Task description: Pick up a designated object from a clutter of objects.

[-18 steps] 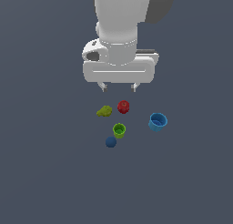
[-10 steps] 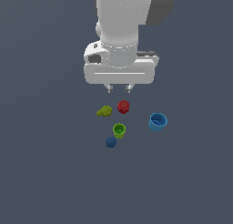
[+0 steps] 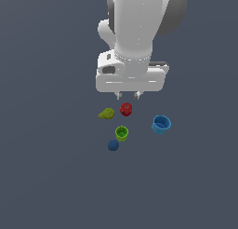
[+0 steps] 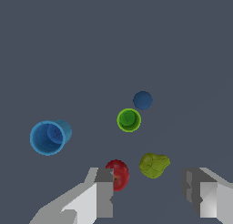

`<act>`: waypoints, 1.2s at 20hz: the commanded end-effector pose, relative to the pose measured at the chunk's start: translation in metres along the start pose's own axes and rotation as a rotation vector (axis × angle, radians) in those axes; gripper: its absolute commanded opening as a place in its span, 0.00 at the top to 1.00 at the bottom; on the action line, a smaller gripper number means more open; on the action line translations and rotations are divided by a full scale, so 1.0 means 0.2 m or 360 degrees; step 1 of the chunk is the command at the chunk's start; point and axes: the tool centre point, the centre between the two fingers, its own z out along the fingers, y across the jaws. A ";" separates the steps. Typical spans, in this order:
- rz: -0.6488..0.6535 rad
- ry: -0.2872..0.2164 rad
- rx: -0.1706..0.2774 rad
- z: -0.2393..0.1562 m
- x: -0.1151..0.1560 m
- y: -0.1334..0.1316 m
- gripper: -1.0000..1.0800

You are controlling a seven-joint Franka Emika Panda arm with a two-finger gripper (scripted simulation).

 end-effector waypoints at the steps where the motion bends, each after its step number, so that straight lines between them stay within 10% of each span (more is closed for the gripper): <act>1: -0.0063 -0.0031 -0.0029 0.07 0.01 -0.08 0.38; 24: -0.0997 -0.0356 -0.0388 1.00 -0.25 -1.15 0.38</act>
